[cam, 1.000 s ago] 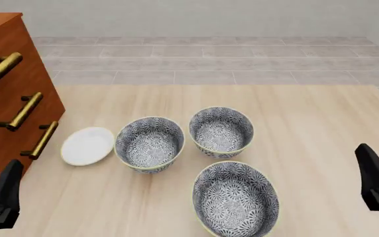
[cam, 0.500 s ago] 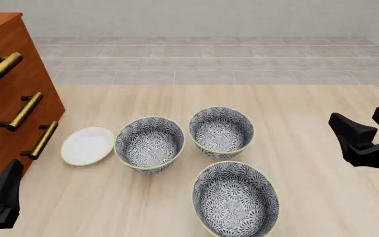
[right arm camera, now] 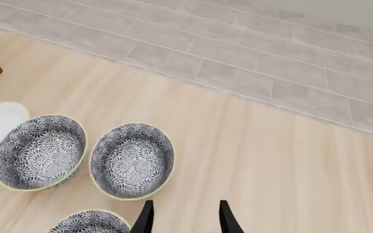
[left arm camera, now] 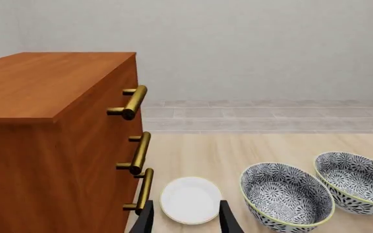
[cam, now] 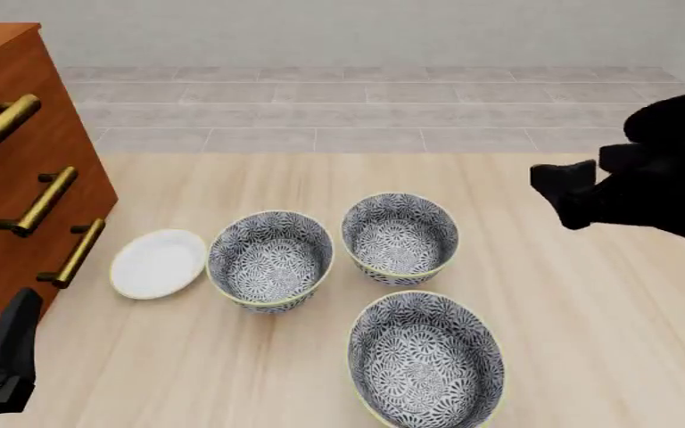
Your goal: Stack the bowl at the front on the bowl in the middle.
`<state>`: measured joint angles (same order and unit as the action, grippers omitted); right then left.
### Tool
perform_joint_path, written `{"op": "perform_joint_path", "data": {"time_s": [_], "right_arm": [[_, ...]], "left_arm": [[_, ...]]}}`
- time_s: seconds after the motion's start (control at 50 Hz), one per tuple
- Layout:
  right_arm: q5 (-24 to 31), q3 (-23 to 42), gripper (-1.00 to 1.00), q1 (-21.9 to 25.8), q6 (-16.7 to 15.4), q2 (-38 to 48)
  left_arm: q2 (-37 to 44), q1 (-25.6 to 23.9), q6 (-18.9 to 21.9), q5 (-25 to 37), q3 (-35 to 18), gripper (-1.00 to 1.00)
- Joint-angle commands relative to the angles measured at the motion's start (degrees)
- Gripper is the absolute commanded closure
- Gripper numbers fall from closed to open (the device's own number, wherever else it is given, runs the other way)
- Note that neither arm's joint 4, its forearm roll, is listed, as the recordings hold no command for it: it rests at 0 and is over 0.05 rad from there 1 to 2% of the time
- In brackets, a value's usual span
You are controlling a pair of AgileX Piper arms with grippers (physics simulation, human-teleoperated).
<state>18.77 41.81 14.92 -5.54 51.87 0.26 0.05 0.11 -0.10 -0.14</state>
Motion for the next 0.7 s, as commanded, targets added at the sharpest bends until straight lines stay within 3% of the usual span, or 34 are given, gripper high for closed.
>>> {"op": "perform_joint_path", "data": {"time_s": [0.02,0.08,0.12,0.24,0.3,0.4,0.46,0.7], "right_arm": [[5.4,7.0,-1.00,2.1,-1.9,8.4],[7.1,8.3,-1.00,2.8,-2.1,9.7],[9.0,9.6,-1.00,3.7,-0.6,10.4],[12.6,13.6,-1.00,1.2,-1.4,12.7],[14.7,15.5,-1.00,3.8,4.1,13.3],[15.7,17.2,-1.00,3.9,4.1,15.8],[16.4,19.1,-1.00,5.2,6.0,17.1],[15.0,22.3,-1.00,3.9,4.5,22.8]], "left_arm": [[-0.1,0.0,0.0,0.1,0.0,-1.00],[-0.1,0.0,0.0,0.1,0.0,-1.00],[-0.1,0.0,0.0,0.1,0.0,-1.00],[-0.1,0.0,0.0,0.1,0.0,-1.00],[0.0,0.0,0.0,0.0,0.0,-1.00],[0.0,0.0,0.0,0.0,0.0,-1.00],[0.0,0.0,0.0,0.0,0.0,-1.00],[0.0,0.0,0.0,0.3,-0.3,-1.00]]}}
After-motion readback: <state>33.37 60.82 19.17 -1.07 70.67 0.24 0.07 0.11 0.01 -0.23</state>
